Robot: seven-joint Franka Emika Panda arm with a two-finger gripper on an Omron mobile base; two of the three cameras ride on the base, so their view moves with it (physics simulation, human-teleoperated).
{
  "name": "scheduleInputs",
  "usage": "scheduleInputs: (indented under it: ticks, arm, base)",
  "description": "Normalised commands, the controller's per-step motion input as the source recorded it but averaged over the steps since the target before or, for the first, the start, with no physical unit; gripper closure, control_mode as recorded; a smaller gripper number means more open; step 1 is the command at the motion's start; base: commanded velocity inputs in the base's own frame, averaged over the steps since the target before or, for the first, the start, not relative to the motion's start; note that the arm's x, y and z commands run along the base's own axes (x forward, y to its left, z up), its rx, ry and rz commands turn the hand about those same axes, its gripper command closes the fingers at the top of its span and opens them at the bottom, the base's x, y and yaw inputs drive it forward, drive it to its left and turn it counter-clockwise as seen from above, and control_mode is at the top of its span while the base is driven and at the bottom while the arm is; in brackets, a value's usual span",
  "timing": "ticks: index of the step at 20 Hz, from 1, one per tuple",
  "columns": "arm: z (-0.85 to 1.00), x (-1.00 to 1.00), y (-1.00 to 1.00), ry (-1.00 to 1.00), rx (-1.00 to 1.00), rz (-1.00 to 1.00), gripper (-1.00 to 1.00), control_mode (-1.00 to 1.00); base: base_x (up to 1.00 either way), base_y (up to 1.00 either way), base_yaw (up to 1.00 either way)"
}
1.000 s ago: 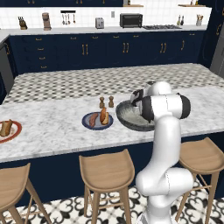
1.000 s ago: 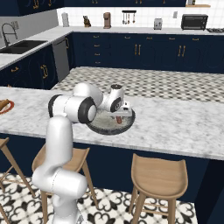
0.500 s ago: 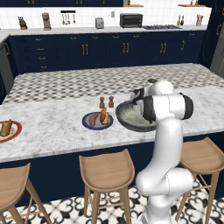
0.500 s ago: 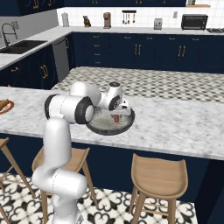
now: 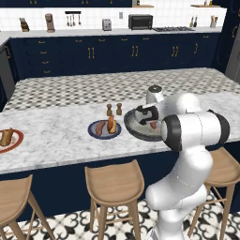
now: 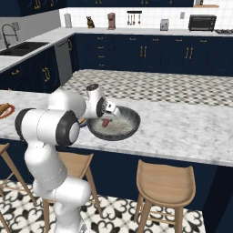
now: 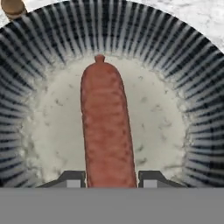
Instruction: Place one bun and one sausage from the bowl on each plate.
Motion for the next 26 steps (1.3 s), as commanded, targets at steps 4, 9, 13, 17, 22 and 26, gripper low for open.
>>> scheduleInputs:
  ticks: [4,9,13,17,22,26]
  arm:
    - [0.98,-0.15,-0.03,0.01,0.0,-0.14,1.0,-1.0]
    - [0.7,-0.01,-0.29,0.07,0.0,0.01,1.0,-1.0]
    - [0.12,-0.31,-0.16,0.04,0.0,0.06,1.0,-1.0]
    - [0.0,-0.27,-0.03,0.0,0.04,0.12,1.0,-1.0]
    - [0.0,-0.39,-0.03,0.0,0.08,0.0,1.0,-1.0]
    - [0.0,-0.03,0.0,0.0,0.02,-0.02,1.0,-1.0]
  base:
    - [0.0,0.0,0.0]
    - [0.0,0.0,0.0]
    - [0.0,0.0,0.0]
    - [0.0,0.0,0.0]
    - [0.0,0.0,0.0]
    - [0.0,0.0,0.0]
